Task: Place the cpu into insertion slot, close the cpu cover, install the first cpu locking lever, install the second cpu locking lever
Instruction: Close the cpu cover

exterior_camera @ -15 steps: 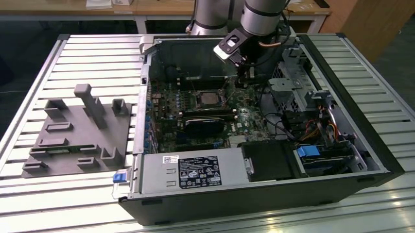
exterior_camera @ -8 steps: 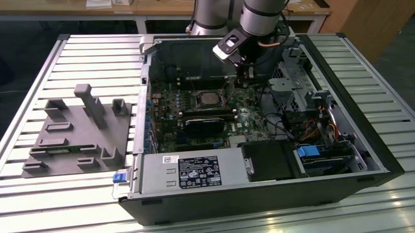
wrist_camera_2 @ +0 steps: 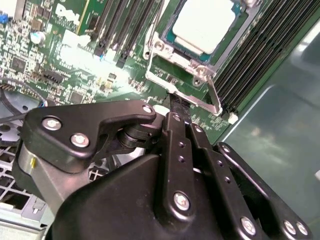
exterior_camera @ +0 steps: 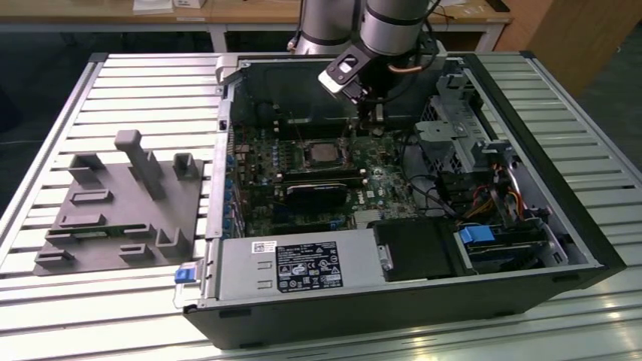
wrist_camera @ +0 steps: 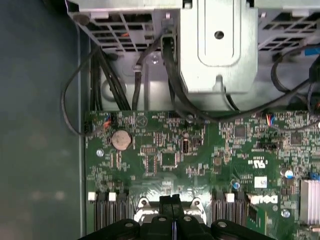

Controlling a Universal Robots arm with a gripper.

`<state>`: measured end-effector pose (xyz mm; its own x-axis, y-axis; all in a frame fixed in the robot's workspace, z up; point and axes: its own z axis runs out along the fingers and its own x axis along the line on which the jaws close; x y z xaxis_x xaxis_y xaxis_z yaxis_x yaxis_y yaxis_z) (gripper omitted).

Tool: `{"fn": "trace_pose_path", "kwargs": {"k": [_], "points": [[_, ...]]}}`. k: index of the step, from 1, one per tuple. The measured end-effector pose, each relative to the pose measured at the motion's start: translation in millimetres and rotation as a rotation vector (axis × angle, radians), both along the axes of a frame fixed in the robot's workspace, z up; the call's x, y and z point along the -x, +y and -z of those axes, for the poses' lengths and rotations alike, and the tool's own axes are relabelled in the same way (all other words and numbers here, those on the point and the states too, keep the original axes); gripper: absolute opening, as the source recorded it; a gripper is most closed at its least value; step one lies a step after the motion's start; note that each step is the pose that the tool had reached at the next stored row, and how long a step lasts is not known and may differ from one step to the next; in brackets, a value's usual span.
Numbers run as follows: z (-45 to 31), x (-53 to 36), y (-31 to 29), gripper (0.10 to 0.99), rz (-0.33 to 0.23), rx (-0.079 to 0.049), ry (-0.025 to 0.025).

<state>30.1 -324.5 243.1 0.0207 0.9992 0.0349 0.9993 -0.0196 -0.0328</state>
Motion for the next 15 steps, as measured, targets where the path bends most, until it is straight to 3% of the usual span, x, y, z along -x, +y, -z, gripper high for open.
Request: {"fn": "trace_pose_path", "kwargs": {"k": [7, 15], "points": [[0.0, 11.9, 0.0, 0.106, 0.0, 0.0, -0.01], [0.0, 19.0, 0.0, 0.106, 0.0, 0.0, -0.0142]]}}
